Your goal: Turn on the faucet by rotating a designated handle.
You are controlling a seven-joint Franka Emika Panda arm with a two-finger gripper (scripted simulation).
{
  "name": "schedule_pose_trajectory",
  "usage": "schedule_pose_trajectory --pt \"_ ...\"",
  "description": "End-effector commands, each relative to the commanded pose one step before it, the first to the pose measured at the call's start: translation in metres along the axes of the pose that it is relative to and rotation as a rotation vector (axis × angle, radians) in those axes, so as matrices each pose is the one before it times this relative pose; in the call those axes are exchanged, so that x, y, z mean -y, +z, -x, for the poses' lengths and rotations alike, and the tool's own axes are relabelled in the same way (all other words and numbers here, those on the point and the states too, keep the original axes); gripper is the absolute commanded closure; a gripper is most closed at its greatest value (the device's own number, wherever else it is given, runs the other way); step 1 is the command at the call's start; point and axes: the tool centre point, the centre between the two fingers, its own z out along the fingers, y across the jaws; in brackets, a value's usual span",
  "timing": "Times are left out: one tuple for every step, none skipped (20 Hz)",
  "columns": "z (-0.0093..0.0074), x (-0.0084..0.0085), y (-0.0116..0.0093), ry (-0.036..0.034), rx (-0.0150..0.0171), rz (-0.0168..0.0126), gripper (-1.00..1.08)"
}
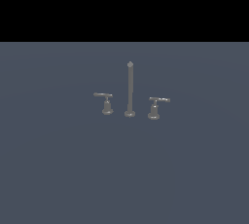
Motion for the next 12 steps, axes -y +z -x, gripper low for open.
schedule_pose_trajectory --pt "0.0 -0.00001 0.0 0.0 0.0 0.0 1.08" --pt "-0.00004 0.00007 0.00011 0.00069 -0.00003 0.00002 1.08" --pt "-0.00012 0.00038 0.00035 0.00138 -0.00003 -0.00001 1.08" --pt "-0.0002 0.00056 0.00058 0.00258 -0.00006 0.0 1.08" --pt "-0.00028 0.00079 0.00082 0.00359 -0.00008 0.0 1.08" --pt "-0.00036 0.00102 0.00105 0.00463 -0.00011 0.0 1.08" --pt "-0.00044 0.00125 0.00129 0.00565 -0.00013 -0.00001 1.08" --pt "-0.00052 0.00147 0.00152 0.00669 -0.00015 -0.00001 1.08" --pt "-0.0006 0.00169 0.00176 0.00775 -0.00018 -0.00001 1.08" --pt "-0.00068 0.00193 0.00199 0.00876 -0.0002 -0.00001 1.08" --pt "-0.00076 0.00216 0.00223 0.00981 -0.00023 -0.00002 1.08" --pt "-0.00085 0.00239 0.00247 0.01087 -0.00025 -0.00002 1.08"
